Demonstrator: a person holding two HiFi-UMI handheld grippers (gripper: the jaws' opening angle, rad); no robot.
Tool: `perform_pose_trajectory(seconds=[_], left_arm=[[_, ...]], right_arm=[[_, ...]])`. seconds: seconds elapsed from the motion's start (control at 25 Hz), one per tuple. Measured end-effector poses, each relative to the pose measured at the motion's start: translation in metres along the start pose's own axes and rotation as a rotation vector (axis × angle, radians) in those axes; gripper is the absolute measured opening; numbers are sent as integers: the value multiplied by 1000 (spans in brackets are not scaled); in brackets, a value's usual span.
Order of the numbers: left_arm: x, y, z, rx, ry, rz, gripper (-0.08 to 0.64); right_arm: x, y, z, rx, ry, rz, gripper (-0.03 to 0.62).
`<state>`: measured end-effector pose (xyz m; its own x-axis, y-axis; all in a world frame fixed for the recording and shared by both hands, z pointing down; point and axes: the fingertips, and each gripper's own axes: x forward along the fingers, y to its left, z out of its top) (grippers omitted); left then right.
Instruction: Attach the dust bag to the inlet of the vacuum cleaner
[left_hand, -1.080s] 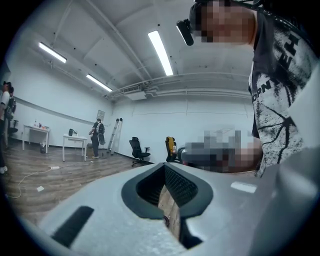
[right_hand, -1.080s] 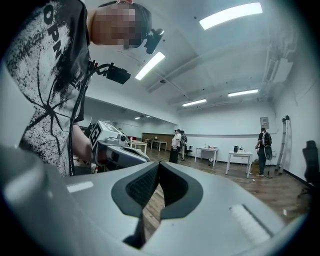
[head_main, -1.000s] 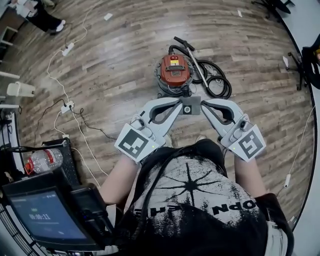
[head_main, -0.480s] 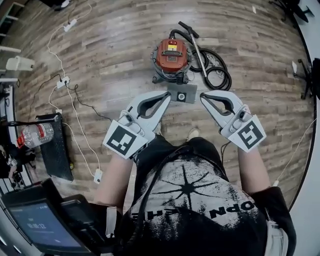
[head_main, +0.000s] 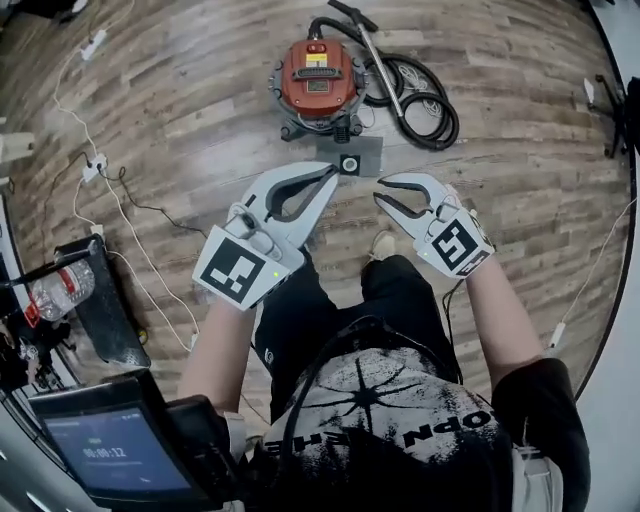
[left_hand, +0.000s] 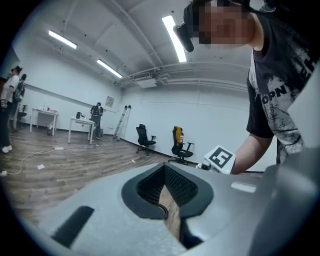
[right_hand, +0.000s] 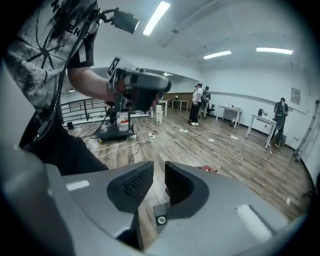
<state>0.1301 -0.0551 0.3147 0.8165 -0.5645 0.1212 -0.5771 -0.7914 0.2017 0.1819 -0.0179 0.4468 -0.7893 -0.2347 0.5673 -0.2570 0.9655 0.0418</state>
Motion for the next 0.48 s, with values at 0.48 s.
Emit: perform_pose_trajectory(seconds=[0.48], left_arm=[[64,81,-265,20,3,-141,0]], right_arm=[[259,1,-396,32,389,28,177]])
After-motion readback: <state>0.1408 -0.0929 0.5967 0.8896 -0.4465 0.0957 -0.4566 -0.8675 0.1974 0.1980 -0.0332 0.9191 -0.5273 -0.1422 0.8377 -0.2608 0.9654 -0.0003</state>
